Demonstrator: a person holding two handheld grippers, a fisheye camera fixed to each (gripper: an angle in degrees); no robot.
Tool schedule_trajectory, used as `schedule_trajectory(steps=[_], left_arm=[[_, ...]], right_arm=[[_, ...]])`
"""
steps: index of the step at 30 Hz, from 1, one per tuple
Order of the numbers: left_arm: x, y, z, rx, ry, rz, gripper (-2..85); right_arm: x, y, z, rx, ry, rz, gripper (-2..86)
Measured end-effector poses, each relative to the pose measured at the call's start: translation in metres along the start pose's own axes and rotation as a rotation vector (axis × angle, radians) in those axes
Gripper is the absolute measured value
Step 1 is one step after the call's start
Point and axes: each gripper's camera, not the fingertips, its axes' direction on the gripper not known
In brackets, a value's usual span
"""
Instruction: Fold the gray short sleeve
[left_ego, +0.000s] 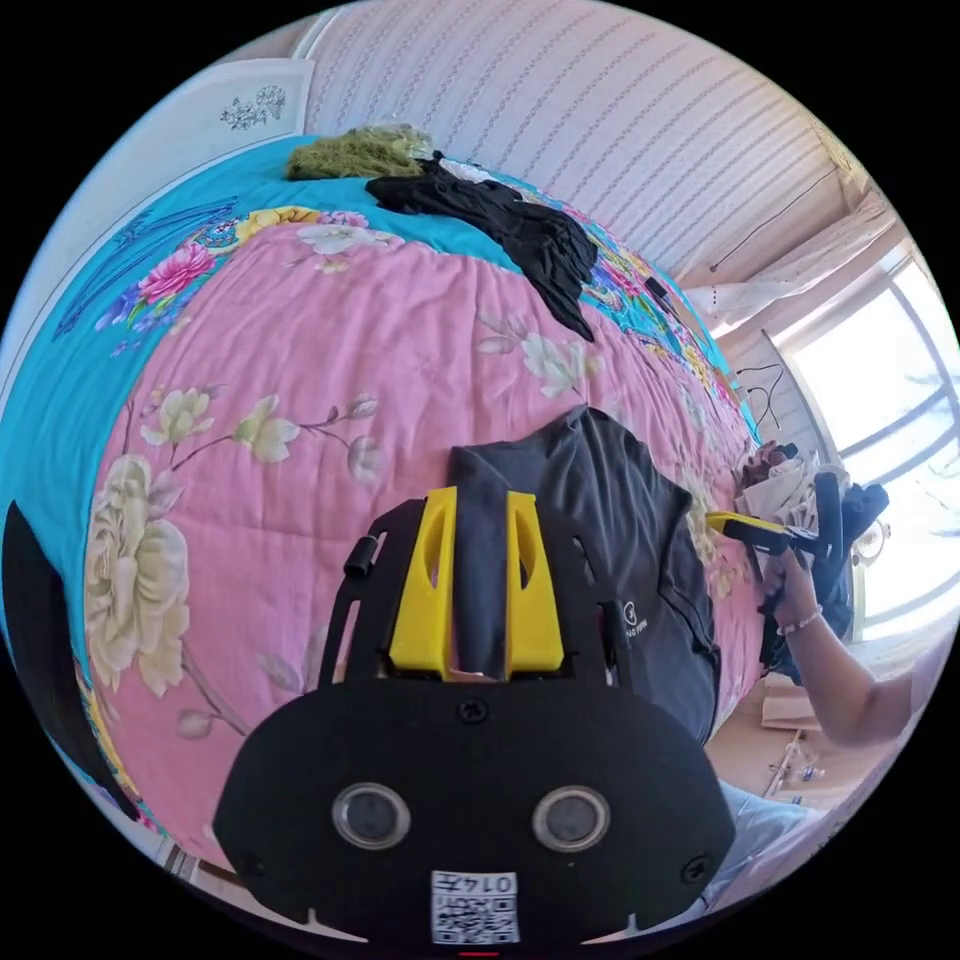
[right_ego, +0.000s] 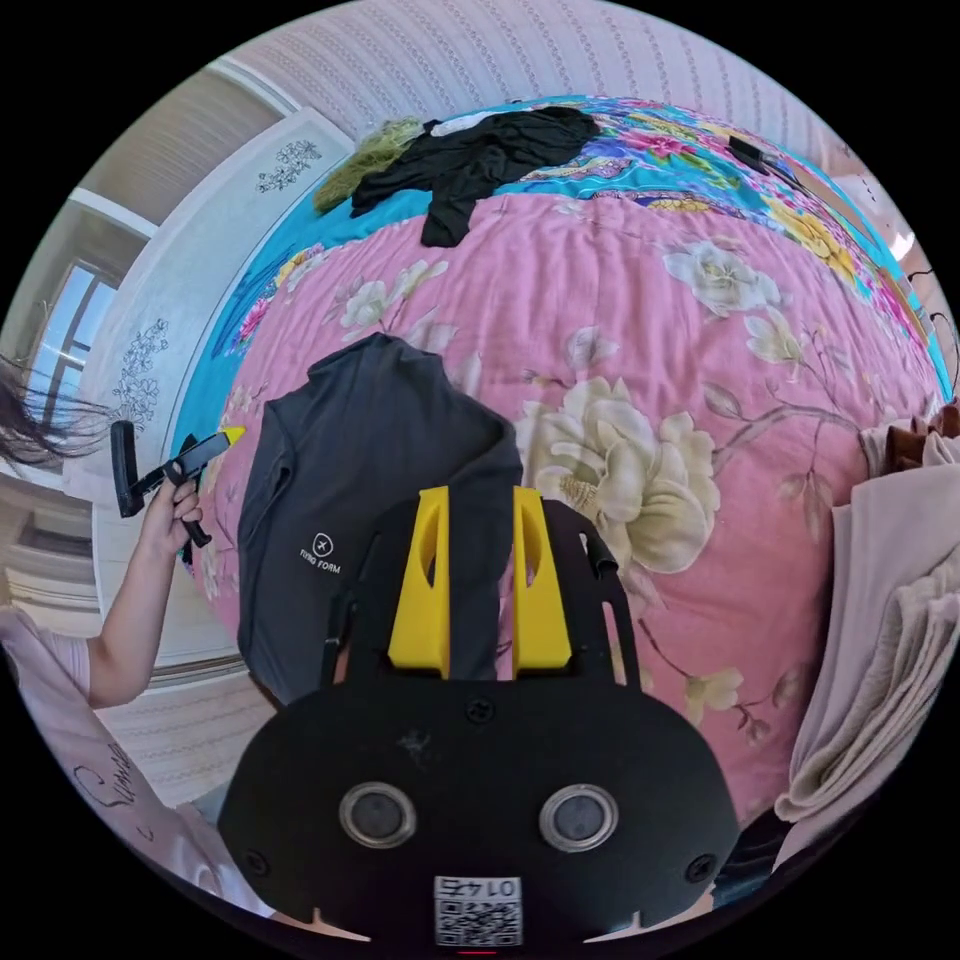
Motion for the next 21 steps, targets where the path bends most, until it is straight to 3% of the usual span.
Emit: schedule_trajectory(steps=[5,8,16,21], left_arm=[[0.003,-0.026,0.035,-0.157,-0.087,0.016,6.0],[0.011,-0.033,0.035,-0.173,-0.089,0.082,-0.1],[0.035,-0.089,0.002,-0.053,-0.052,0.106,-1.0],[0.039,-0.118,-0.024,0.121,-0.029,0.081,-1.0]], right_arm=[[0.021,-0.014,0.036,-0.023,0.031,-0.004,7.2],[0.044,-0.017,0.036,-0.043,-0.073,0.019,2.7],[0.077,-0.054,-0.029,0.054,-0.077,-0.039,0.8],[0.083,-0.083,-0.061,0.150,0.010,-0.057,0.7]])
